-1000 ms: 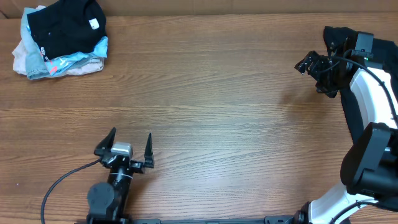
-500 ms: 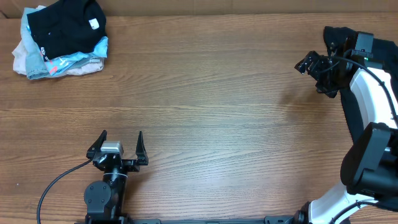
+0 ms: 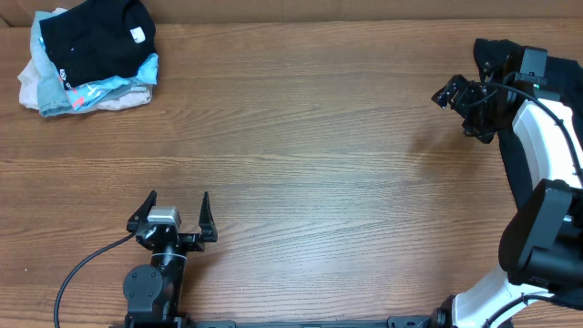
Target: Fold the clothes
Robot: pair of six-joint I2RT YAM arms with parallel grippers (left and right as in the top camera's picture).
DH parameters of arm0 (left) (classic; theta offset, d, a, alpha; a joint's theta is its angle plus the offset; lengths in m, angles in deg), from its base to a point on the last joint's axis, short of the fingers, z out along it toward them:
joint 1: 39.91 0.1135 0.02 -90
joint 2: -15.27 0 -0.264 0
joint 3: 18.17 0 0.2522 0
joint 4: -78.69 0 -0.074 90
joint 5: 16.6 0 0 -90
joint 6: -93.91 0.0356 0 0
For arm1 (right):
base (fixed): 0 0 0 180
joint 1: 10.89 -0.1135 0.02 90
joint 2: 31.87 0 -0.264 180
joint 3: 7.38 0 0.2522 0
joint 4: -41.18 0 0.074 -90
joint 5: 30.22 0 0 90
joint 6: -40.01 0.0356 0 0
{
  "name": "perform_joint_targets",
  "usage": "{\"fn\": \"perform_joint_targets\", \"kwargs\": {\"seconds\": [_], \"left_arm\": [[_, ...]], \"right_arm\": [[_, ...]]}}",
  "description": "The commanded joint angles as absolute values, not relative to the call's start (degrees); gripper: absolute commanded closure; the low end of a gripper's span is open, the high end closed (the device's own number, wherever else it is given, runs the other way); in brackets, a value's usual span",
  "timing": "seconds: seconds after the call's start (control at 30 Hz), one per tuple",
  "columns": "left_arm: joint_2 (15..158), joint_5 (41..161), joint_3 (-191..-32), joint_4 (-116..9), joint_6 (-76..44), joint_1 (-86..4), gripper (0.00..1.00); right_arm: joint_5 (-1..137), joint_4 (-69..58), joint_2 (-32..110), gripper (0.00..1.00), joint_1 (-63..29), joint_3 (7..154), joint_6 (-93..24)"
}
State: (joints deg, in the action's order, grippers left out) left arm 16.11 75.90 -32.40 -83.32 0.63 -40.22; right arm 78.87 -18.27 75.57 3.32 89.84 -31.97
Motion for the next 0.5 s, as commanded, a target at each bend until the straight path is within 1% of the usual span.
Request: {"fn": "perform_joint_targets", "kwargs": {"seconds": [0.0, 0.37, 0.47], "left_arm": [[15.47, 75.29, -32.2, -83.26, -0.58, -39.87, 0.0], [15.47, 75.29, -32.2, -83.23, -0.58, -39.87, 0.0], [15.47, 75.29, -32.2, -83.23, -0.58, -39.87, 0.0]], "right_arm": [[78.9, -18.03, 75.57, 0.0, 3.32, 91.19, -31.95], [78.87, -18.03, 75.57, 0.0, 3.32, 91.19, -31.99], [75.31, -19.6, 75.57, 0.0, 3.32, 91.19, -32.58]]}}
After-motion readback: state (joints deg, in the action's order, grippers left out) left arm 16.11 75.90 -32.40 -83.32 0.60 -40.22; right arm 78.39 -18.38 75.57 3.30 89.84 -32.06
